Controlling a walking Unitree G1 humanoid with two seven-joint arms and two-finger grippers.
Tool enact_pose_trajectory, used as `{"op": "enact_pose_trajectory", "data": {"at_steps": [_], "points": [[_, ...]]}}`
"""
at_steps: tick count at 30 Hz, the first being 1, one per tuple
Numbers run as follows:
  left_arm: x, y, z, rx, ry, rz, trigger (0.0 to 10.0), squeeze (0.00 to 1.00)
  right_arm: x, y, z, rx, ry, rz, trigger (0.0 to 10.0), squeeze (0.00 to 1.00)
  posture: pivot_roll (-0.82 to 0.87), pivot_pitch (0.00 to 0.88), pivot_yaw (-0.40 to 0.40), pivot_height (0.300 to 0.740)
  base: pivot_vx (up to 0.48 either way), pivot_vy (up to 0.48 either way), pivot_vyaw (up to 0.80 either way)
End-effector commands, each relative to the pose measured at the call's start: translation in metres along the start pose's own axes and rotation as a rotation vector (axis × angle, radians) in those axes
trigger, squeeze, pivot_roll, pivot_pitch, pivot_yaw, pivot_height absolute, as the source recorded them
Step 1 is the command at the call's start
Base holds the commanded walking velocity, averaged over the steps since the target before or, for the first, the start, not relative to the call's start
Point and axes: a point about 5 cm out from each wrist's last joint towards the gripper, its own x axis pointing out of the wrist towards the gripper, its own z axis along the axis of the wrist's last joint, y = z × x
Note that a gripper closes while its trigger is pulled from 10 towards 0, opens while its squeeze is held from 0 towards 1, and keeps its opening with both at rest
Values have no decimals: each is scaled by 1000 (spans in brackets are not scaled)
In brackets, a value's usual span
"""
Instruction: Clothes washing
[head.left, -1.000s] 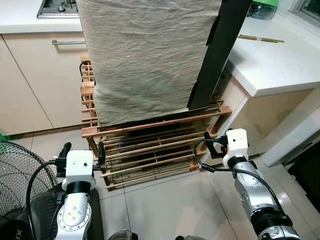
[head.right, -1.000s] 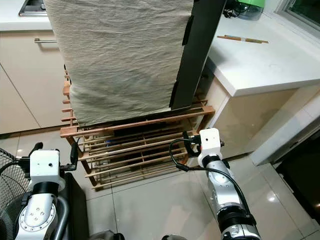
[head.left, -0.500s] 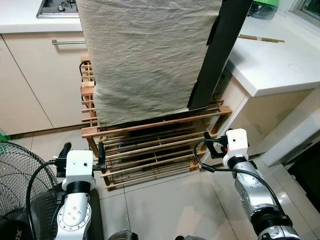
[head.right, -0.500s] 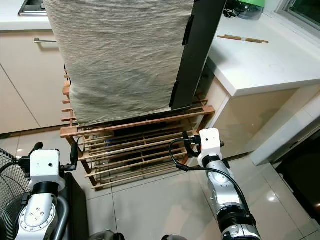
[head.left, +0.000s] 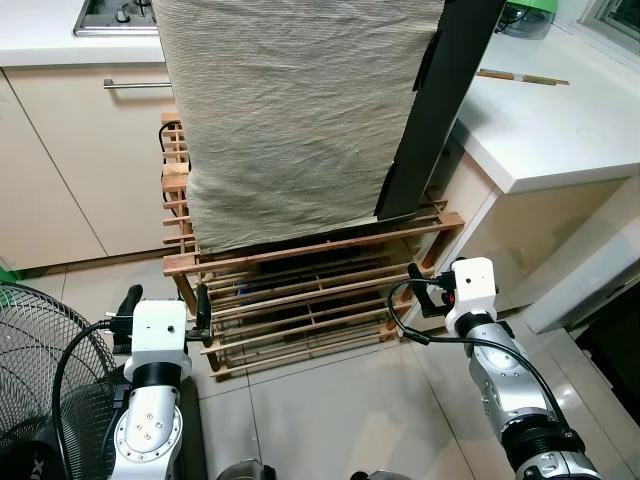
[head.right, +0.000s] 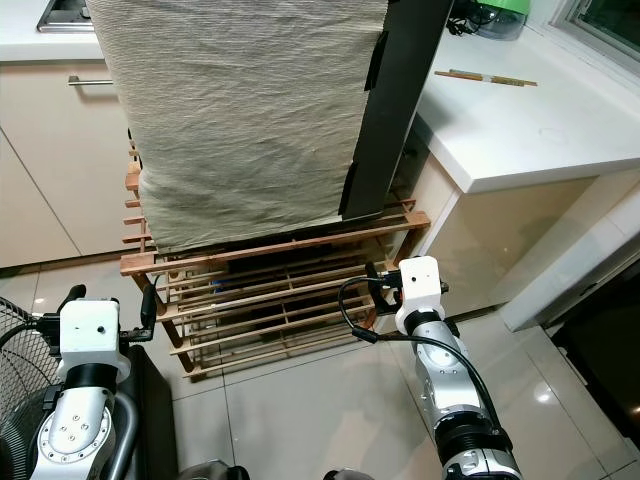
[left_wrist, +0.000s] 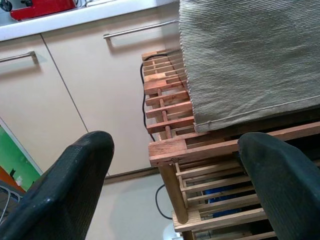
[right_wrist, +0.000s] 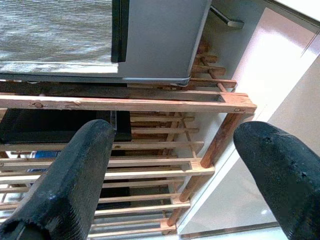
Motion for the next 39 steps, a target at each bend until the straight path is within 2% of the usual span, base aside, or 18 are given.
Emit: {"op": "enact_pose_trajectory", "data": {"at_steps": [1, 16, 20, 25, 28, 31, 34, 36, 38, 39], "points": [[19, -13, -1, 51, -7, -95, 10000, 0, 4, -5, 7, 35, -13, -20, 10000, 0, 7, 38, -61, 740, 0, 0, 0], [19, -13, -1, 50, -7, -94, 10000, 0, 5, -3, 5, 29, 3, -5, 10000, 0, 7, 38, -62, 740, 0, 0, 0], [26, -17, 4, 47, -27, -119, 10000, 0, 5, -4, 5, 38, -3, -18, 10000, 0, -11, 41, -53, 740, 0, 0, 0], [36, -20, 2, 9, 1, -129, 10000, 0, 8, 1, 3, 43, 10, -7, 10000, 0, -9, 47, -59, 740, 0, 0, 0], [53, -27, -18, -21, 99, -153, 10000, 0, 16, 6, -4, 101, 87, -27, 10000, 0, -9, 42, -59, 740, 0, 0, 0], [59, -35, -42, -46, 214, -183, 10000, 0, 20, 10, -12, 147, 173, -43, 10000, 0, 0, 41, -57, 740, 0, 0, 0], [59, -46, -65, -22, 332, -229, 10000, 0, 19, 20, -23, 132, 261, -24, 10000, 0, -2, 42, -58, 740, 0, 0, 0], [56, -51, -80, -26, 432, -243, 10000, 0, 15, 32, -36, 115, 362, 16, 10000, 0, -3, 39, -60, 740, 0, 0, 0], [52, -53, -90, -54, 517, -244, 10000, 0, 9, 37, -47, 113, 447, 26, 10000, 0, 0, 39, -67, 740, 0, 0, 0], [43, -53, -104, -91, 618, -227, 10000, 0, 2, 40, -59, 113, 532, 27, 10000, 0, 3, 41, -72, 740, 0, 0, 0]]}}
